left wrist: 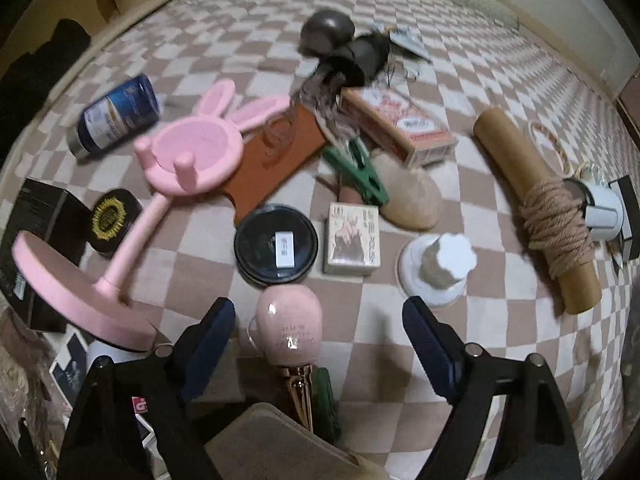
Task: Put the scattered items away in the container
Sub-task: 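Grasp the pink cosmetic bottle with the left tool while the right tool approaches the white cap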
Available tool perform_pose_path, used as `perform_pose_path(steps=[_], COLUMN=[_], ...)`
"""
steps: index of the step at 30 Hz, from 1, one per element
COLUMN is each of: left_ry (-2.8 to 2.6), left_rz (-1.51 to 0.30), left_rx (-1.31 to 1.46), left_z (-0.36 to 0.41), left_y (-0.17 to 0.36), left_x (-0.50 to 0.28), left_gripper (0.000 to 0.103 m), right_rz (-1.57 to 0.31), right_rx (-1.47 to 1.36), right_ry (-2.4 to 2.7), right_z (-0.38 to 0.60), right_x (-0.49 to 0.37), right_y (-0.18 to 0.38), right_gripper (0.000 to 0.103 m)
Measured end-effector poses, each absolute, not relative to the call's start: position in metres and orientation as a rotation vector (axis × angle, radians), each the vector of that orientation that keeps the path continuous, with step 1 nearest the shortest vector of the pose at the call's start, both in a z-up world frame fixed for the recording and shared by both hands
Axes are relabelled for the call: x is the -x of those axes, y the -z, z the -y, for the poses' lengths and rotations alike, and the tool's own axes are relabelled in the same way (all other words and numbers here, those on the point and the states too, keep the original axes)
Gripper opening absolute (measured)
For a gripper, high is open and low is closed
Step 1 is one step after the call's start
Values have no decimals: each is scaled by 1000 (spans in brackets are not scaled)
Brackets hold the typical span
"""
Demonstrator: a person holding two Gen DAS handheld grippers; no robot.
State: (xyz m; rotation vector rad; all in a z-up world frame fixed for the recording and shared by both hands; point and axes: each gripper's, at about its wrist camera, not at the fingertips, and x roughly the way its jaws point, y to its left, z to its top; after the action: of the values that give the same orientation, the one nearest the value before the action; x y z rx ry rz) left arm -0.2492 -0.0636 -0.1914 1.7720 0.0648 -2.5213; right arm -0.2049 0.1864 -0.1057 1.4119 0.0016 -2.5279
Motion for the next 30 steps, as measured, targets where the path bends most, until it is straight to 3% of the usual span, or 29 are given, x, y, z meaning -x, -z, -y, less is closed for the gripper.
perform_pose_path(steps=[3, 8, 14, 21, 23, 25, 30], left_ry=[2511, 2507, 2500, 2507, 2509, 2510, 2511], left_rz=[-51, -50, 84, 15, -4, -24, -25], left_rx=[-1803, -1797, -1785, -1808, -1815, -1821, -1845], left_z=[65, 74, 69, 75, 77, 79, 79], left_y=[198, 198, 201, 199, 198, 198, 198], left_x=[254, 252, 249, 252, 253, 253, 254], left_gripper=[77, 69, 60, 59, 55, 41, 37], right_rz=[3, -11, -64, -50, -40, -29, 4], right_rx=[-1416, -1406, -1400, -1392, -1396, -1400, -1421], right_ry=[2507, 2496, 2486, 2466, 2464, 2459, 2462], right_z=[-179, -164, -145, -128, -127, -127, -136], right_x=[210, 216, 225, 236, 238, 239, 242], right_y=[112, 116, 118, 122, 124, 125, 128], right_gripper=[82, 82, 82, 82, 82, 82, 82])
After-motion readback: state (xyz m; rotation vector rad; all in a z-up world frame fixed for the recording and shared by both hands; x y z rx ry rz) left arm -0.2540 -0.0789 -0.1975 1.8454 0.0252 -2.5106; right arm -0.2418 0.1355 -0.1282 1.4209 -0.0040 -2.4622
